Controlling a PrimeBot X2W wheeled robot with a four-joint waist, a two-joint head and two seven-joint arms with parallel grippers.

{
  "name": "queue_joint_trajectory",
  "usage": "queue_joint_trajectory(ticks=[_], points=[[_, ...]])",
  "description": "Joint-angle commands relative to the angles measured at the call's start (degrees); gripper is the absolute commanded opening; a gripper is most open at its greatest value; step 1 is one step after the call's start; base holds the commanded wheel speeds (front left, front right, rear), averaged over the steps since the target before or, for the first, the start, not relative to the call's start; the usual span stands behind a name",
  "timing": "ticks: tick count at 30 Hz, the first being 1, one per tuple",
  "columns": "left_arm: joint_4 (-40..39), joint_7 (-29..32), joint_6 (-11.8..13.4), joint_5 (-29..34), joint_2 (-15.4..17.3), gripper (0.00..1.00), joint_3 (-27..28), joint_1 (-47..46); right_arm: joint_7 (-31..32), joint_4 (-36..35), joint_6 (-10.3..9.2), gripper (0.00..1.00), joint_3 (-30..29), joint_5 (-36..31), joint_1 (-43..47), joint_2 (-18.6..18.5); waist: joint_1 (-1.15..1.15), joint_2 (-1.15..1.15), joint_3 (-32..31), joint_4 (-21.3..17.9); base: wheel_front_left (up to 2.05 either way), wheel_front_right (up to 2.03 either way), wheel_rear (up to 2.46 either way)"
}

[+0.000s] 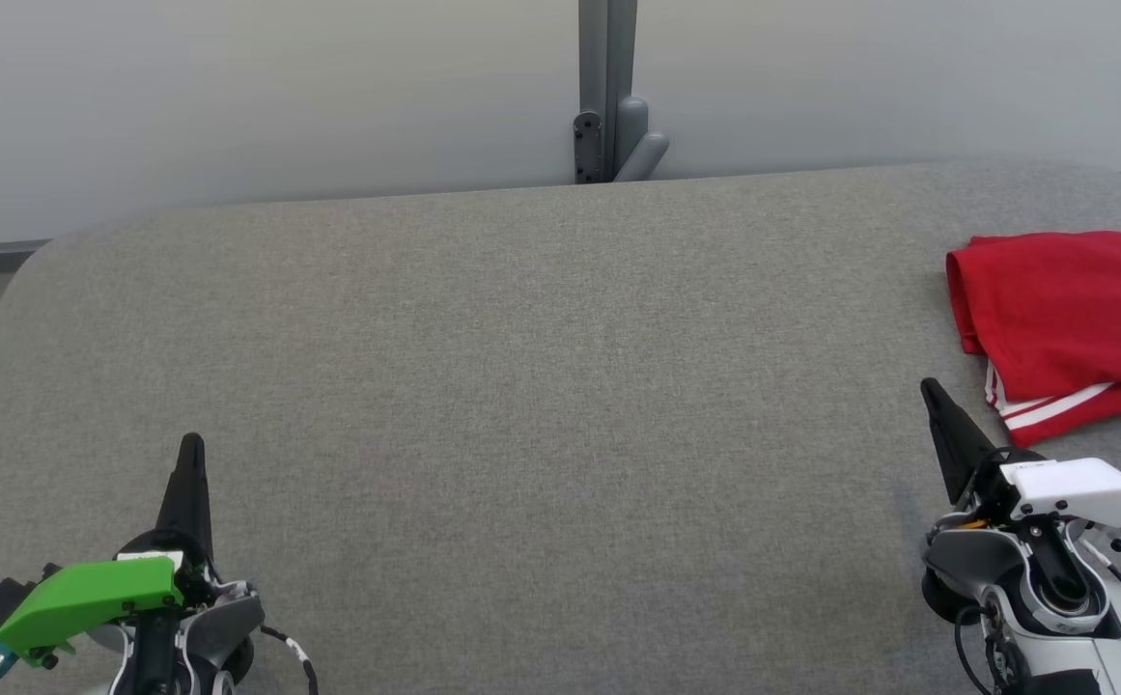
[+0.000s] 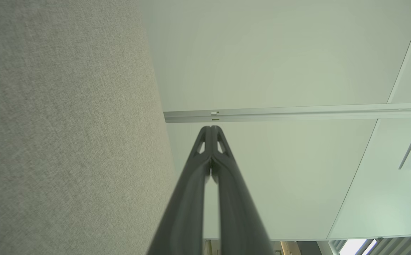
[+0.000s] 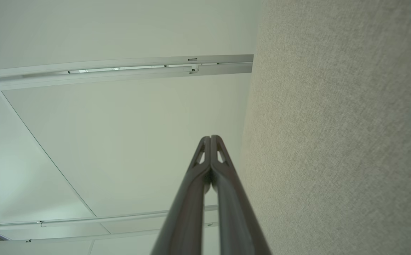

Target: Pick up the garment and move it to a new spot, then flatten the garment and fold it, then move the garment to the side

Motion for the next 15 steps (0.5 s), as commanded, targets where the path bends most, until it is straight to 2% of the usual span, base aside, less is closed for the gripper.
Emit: queue_joint_trajectory(ticks=[1,15], points=[[0.0,0.2,-0.4,0.0,0.0,0.0,0.2,-0.8,0.2,0.1,0.02,0.0,-0.2,0.2,-0.4,0.0,0.0,0.0,0.0,0.0,0.0,0.0,0.0],[0.0,0.2,-0.4,0.2,0.0,0.0,0.3,-0.8,0.3,0.1,0.02,0.0,-0.3,-0.1,-0.4,0.1,0.0,0.0,0.0,0.0,0.0,0.0,0.0]])
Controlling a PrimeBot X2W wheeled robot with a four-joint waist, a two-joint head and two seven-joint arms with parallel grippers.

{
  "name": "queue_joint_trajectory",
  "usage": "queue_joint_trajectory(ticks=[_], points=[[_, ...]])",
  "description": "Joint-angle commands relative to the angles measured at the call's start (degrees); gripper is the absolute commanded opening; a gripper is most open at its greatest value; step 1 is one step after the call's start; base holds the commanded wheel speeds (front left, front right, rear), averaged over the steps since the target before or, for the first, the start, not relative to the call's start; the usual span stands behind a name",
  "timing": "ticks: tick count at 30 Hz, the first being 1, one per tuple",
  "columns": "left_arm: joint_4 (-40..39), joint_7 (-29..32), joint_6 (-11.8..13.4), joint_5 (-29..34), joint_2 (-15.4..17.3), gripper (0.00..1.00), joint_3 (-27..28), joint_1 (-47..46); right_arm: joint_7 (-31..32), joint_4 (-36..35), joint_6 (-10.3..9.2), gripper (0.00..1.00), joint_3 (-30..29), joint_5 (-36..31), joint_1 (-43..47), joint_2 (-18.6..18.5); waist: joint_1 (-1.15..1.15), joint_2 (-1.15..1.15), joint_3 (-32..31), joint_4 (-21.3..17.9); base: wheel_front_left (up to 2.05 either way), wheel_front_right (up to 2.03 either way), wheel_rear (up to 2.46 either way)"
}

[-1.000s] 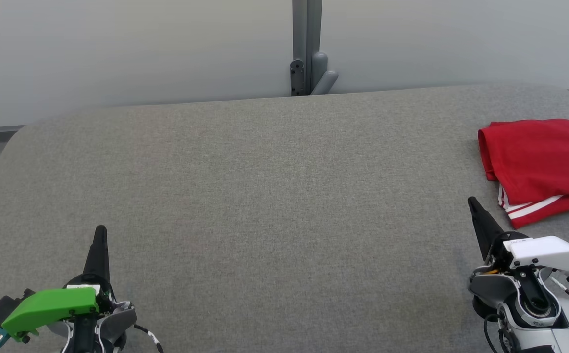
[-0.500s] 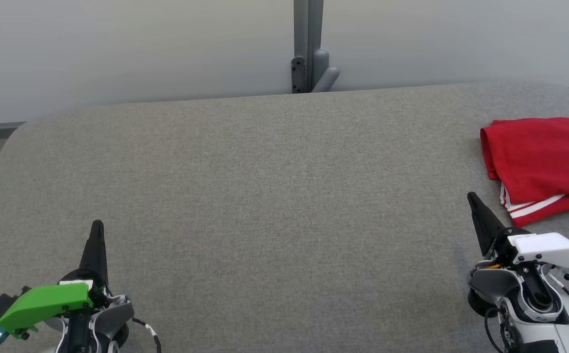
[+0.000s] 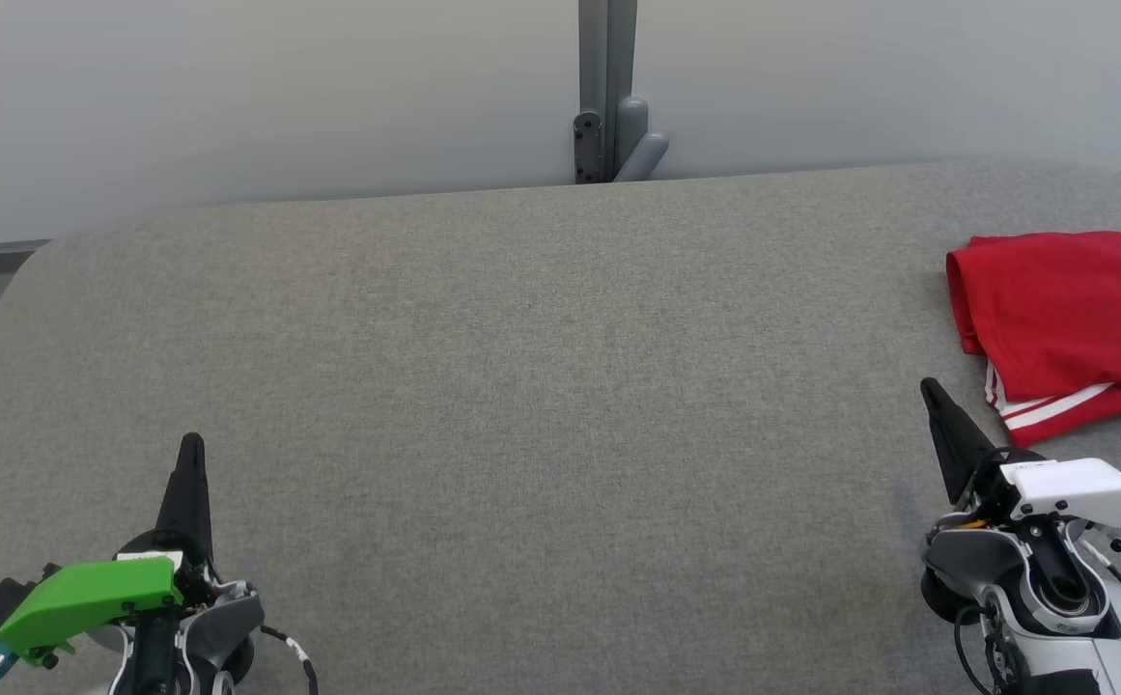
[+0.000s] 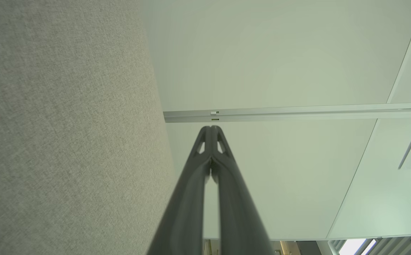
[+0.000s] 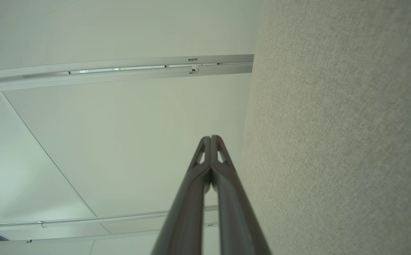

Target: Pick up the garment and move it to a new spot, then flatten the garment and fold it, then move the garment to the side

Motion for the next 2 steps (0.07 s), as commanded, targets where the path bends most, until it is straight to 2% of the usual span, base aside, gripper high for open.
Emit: queue_joint_trajectory(ticks=[1,2], points=[[0.0,0.1,-0.3,0.2,0.0,0.0,0.2,-0.8,0.3,0.1,0.02,0.0,-0.2,-0.1,-0.4,-0.1,0.0,0.0,0.0,0.0,0.0,0.0,0.0],[0.0,0.1,-0.3,0.2,0.0,0.0,0.2,-0.8,0.3,0.1,0.02,0.0,-0.2,-0.1,-0.4,0.0,0.0,0.0,0.0,0.0,0.0,0.0,0.0]])
